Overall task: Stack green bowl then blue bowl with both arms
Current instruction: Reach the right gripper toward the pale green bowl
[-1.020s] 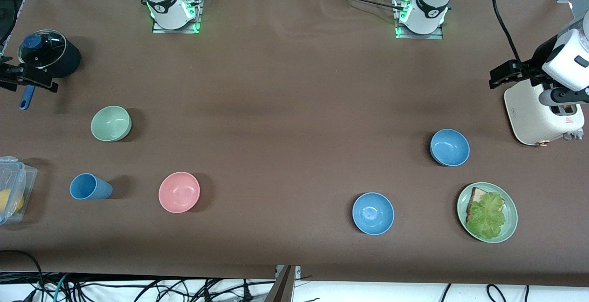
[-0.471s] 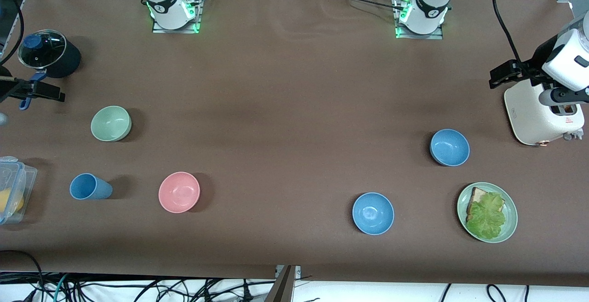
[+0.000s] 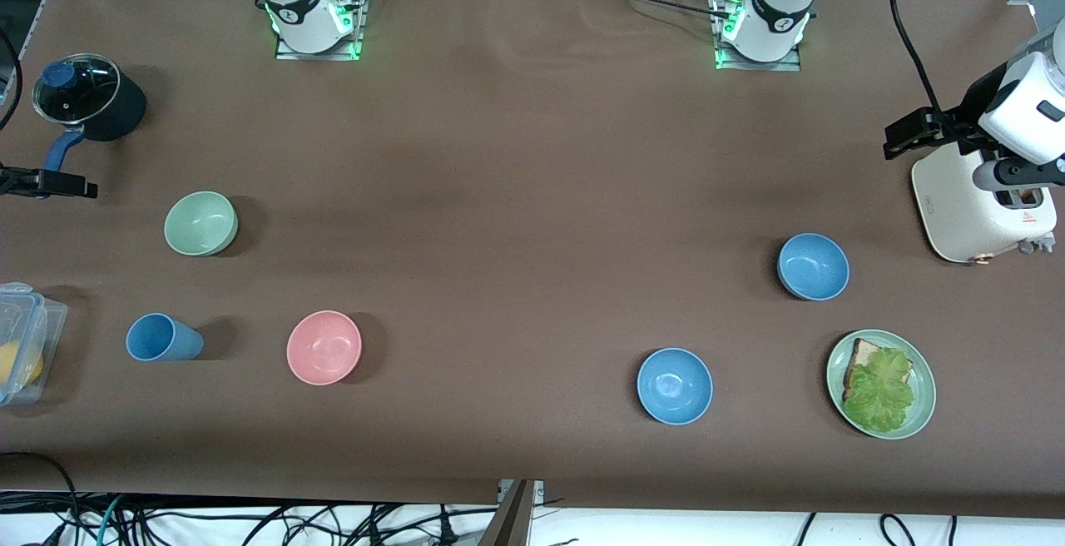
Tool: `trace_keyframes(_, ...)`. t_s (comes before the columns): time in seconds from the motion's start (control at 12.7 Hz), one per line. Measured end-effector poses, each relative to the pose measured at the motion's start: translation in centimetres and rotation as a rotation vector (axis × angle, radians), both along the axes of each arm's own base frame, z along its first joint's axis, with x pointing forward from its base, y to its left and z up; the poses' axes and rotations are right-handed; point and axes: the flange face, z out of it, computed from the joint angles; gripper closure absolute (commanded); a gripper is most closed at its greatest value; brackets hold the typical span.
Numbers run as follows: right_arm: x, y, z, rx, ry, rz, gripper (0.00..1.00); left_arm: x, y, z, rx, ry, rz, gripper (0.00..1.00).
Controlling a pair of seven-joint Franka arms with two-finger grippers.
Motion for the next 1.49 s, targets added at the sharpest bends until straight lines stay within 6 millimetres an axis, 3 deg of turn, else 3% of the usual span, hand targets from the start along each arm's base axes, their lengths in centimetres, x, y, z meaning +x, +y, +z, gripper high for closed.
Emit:
trace_keyframes(0.24, -1.8, -3.5, -5.7, 0.047, -0.009, -0.010, 0.00, 0.0, 0.0, 0.0, 0.000, 0.000, 0.000, 0.00)
trace_keyframes(0.55, -4.1, -3.8, -12.3, 0.057, -0.001, -0.032, 0.00, 0.0, 0.0, 0.0, 0.000, 0.000, -0.001, 0.00)
trace_keyframes(1.02, -5.9, -3.9, -18.0, 0.063, 0.000, -0.018, 0.01, 0.0, -0.1, 0.0, 0.000, 0.000, -0.001, 0.00)
trace_keyframes(1.49, -5.5, -4.2, -23.0, 0.109, -0.026, -0.062, 0.01, 0.0, -0.1, 0.0, 0.000, 0.000, -0.002, 0.00)
